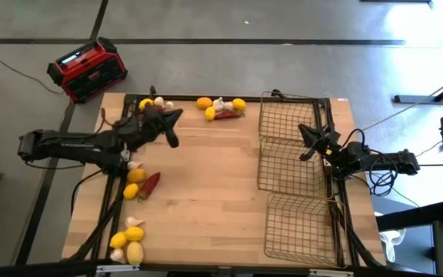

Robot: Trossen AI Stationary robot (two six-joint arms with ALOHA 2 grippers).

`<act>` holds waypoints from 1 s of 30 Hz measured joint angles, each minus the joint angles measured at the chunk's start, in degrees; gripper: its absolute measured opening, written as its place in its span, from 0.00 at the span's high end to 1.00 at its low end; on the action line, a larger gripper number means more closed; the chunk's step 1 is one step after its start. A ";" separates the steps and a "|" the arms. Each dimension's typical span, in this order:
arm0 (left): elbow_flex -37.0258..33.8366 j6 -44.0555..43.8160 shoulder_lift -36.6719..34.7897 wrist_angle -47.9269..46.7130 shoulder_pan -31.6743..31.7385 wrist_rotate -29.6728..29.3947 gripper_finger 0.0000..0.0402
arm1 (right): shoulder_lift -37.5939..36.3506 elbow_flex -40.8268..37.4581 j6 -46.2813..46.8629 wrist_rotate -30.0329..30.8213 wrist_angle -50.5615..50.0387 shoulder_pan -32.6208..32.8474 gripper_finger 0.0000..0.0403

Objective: Sort produce into baskets
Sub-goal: Put the yellow lemon into the top wire basket

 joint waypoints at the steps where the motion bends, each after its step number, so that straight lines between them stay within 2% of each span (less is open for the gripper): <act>1: 1.01 -0.48 1.58 0.01 0.28 0.00 0.99 | 0.01 0.00 0.52 -0.03 0.44 0.00 0.94; 6: 5.08 0.74 7.74 0.63 0.64 0.00 0.99 | -0.01 -0.02 3.30 -2.10 2.93 0.00 0.94; 12: 5.63 5.07 13.51 12.95 1.56 0.22 0.98 | 0.01 -0.02 3.47 -6.71 3.92 0.00 0.94; 14: 5.97 6.11 14.83 13.60 2.33 1.34 0.95 | 0.01 -0.01 3.56 -6.98 3.94 0.00 0.94; 19: 11.47 6.55 18.16 3.67 5.96 3.29 0.74 | 0.01 -0.02 4.65 -7.03 3.92 0.00 0.94; 24: 22.67 6.06 22.83 -12.92 9.78 4.62 0.50 | 0.01 -0.02 4.68 -7.03 3.92 0.00 0.94; 27: 28.16 2.44 26.52 -22.61 12.44 4.54 0.40 | 0.01 -0.02 4.68 -7.03 3.90 0.00 0.94; 30: 30.79 -0.44 29.60 -27.03 14.27 4.56 0.34 | 0.01 -0.01 4.65 -7.03 3.87 0.00 0.94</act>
